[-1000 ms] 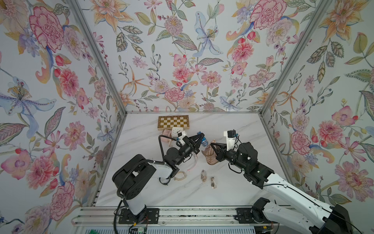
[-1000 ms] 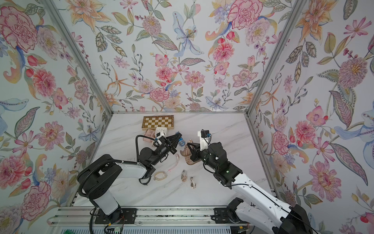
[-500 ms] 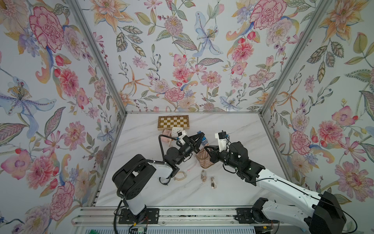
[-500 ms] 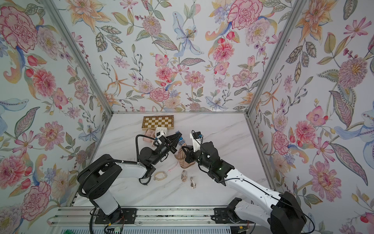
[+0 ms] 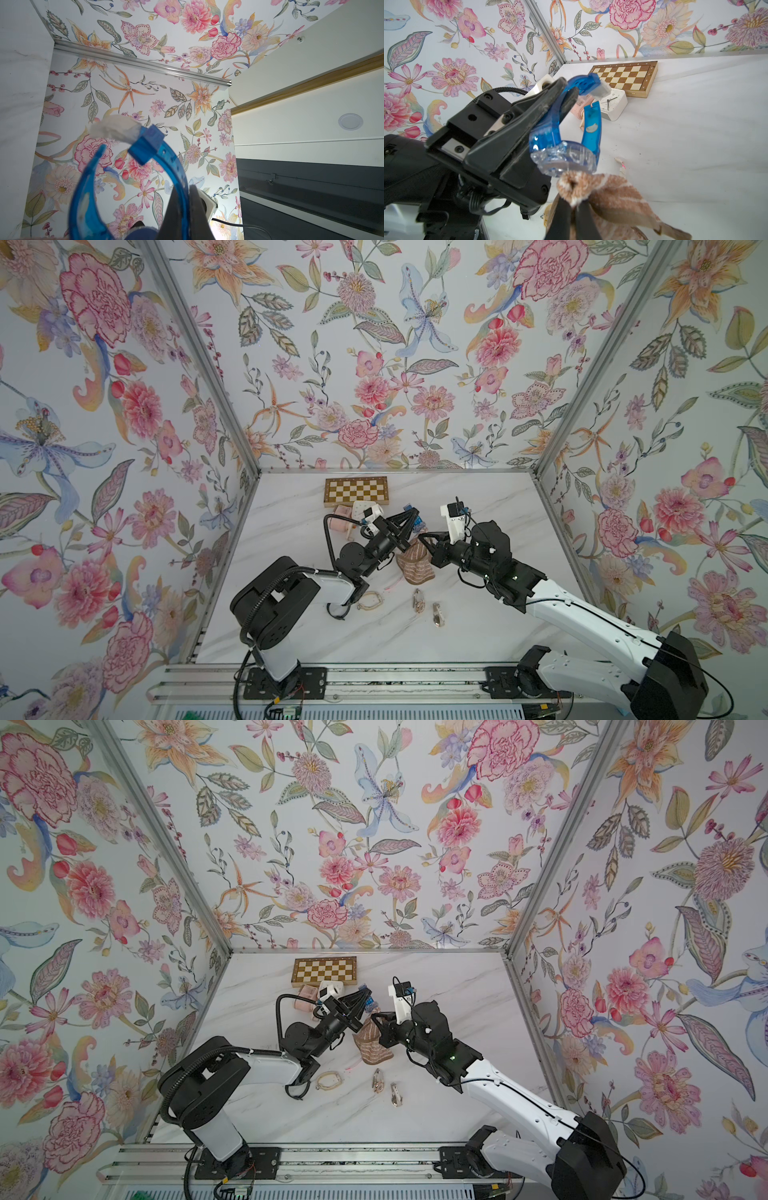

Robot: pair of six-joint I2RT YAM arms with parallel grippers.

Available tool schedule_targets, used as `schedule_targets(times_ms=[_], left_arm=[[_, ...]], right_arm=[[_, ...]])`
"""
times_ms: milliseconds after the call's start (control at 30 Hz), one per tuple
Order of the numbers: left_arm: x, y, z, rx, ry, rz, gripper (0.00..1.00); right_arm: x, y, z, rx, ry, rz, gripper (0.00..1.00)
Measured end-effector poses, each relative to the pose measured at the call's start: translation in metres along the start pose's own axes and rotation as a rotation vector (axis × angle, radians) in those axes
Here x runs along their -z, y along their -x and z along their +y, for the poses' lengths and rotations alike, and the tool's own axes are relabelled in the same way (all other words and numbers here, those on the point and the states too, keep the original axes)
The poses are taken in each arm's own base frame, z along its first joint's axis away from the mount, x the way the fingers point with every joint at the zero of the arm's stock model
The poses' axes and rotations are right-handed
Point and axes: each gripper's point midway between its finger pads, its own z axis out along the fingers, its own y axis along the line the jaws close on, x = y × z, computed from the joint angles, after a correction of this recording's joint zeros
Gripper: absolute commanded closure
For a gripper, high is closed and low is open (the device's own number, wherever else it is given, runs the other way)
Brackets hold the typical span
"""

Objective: Wipe the watch dial
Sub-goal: Wipe the dirt from the watch dial.

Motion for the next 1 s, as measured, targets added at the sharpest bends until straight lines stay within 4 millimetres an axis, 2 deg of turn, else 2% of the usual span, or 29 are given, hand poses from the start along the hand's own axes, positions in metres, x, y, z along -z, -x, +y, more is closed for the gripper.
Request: schedule_targets(times_ms=[100,533,767,1000], left_arm=[[-0.001,0.003,0.003,-0.001,0.003,-0.007,1.0],[-0.006,0.005,0.001,-0.002,-0.002,-0.016,1.0],[-0.006,0.007,0.01,-0.001,0.033,-0.028,1.0],[-0.007,0.006,0.009,-0.001,0.03,-0.022,1.0]], right_arm=[[0.002,0.007,0.004,0.003,0.011,-0.013,1.0],[-0.001,0.009,-0.002,-0.005,0.006,-0.029,1.0],[-0.017,-0.006,-0.018,-0.035,-0.01,-0.016,1.0],[-0.017,-0.004,-0.018,-0.038,-0.005,-0.024,1.0]])
